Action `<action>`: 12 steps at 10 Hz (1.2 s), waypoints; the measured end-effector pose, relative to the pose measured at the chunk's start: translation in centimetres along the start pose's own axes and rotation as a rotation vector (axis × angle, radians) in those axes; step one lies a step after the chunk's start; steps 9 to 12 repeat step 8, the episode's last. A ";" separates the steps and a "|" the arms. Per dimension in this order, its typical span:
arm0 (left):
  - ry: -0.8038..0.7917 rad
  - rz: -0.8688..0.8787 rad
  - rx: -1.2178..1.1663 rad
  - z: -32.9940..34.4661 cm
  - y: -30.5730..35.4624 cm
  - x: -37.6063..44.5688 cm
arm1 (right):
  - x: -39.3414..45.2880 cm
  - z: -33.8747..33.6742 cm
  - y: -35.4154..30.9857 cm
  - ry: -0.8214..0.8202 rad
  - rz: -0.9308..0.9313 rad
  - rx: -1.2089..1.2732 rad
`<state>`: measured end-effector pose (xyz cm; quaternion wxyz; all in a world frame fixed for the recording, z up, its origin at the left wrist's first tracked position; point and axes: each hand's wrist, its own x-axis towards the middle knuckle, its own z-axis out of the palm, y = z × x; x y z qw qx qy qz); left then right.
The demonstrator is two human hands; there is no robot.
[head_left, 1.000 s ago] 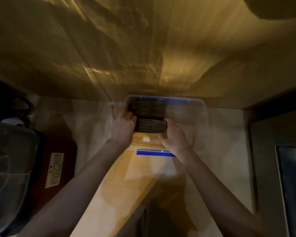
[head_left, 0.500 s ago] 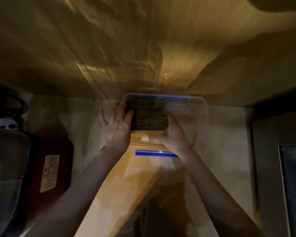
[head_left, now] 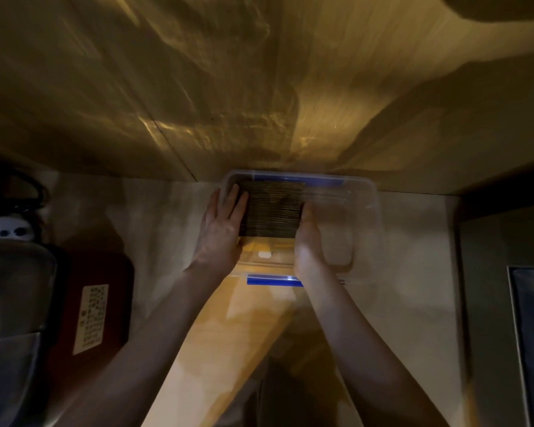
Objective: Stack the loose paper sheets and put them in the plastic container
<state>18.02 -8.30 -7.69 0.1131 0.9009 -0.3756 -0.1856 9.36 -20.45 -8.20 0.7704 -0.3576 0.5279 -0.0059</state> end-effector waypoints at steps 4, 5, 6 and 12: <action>0.023 0.000 0.065 0.2 0.0 0.0 | 0.9 -0.7 -0.5 -0.052 -0.071 -0.013; -0.003 0.005 0.144 -0.1 0.0 0.0 | -0.2 -1.5 -1.8 0.005 -0.131 -0.055; -0.045 -0.005 0.226 -0.9 0.3 -0.1 | -2.9 -2.3 -4.0 0.023 -0.326 -0.118; -0.064 0.073 0.174 -5.3 2.1 -0.9 | -13.0 -4.3 -12.1 -0.053 -0.804 -0.081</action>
